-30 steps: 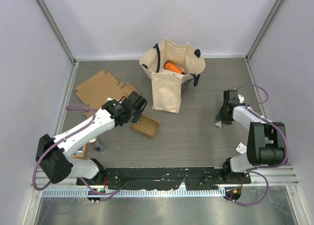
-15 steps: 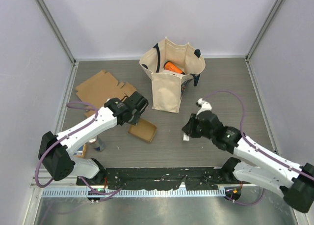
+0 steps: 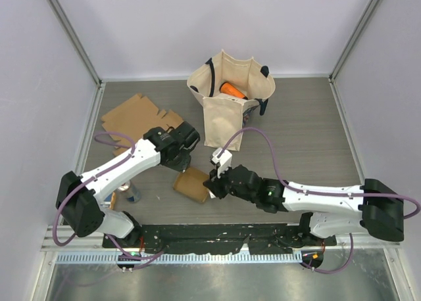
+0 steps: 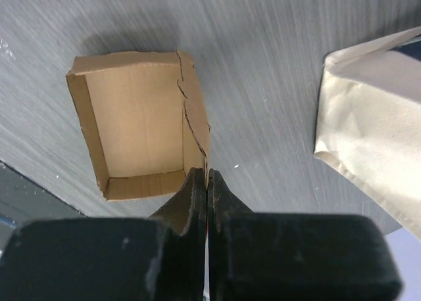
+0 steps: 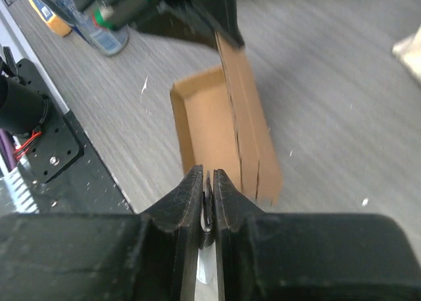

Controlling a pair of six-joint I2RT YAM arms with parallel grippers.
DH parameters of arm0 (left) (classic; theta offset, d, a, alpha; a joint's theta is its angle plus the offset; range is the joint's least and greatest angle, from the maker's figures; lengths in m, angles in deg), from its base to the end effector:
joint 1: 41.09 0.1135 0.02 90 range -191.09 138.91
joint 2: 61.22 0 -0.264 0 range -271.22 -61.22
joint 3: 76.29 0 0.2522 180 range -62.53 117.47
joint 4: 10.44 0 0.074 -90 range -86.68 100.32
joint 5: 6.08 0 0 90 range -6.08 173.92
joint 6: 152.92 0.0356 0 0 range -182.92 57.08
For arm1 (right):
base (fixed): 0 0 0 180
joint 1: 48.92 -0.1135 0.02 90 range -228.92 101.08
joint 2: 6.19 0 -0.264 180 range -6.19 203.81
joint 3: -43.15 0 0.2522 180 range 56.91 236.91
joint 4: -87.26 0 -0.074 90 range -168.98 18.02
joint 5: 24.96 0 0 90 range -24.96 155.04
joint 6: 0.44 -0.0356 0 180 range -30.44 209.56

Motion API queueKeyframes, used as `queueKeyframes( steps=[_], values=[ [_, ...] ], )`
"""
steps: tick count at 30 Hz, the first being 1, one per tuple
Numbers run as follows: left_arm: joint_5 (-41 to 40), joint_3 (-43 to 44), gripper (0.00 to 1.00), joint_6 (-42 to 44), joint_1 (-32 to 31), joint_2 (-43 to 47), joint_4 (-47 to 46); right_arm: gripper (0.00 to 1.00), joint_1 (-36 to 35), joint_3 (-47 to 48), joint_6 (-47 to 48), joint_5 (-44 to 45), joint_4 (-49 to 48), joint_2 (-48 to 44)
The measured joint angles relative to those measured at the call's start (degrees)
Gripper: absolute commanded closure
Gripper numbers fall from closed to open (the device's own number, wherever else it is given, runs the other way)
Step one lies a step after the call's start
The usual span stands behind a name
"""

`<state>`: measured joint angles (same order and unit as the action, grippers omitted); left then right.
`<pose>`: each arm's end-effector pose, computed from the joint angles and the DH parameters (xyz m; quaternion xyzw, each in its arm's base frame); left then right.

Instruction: Fold the paper box

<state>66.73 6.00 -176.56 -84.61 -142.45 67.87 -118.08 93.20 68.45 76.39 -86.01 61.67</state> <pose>0.1927 -0.1685 0.2737 -0.5781 0.7948 -0.0782 0.1673 0.0989 0.2402 0.2357 -0.2920 0.7864 0.3227 0.4385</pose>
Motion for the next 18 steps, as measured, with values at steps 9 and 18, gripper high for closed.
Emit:
queueKeyframes(
  steps=[9, 18],
  values=[
    [9.1, -2.6, 1.00, -0.5, 1.3, 1.9, -0.6, 0.43, -0.3, 1.7, 17.1, 0.5, -15.5, 12.9],
    [12.6, -3.2, 1.00, -1.5, 2.7, 2.0, -3.3, 0.34, -1.4, 1.3, 23.4, 2.1, -12.9, 9.1]
  ],
)
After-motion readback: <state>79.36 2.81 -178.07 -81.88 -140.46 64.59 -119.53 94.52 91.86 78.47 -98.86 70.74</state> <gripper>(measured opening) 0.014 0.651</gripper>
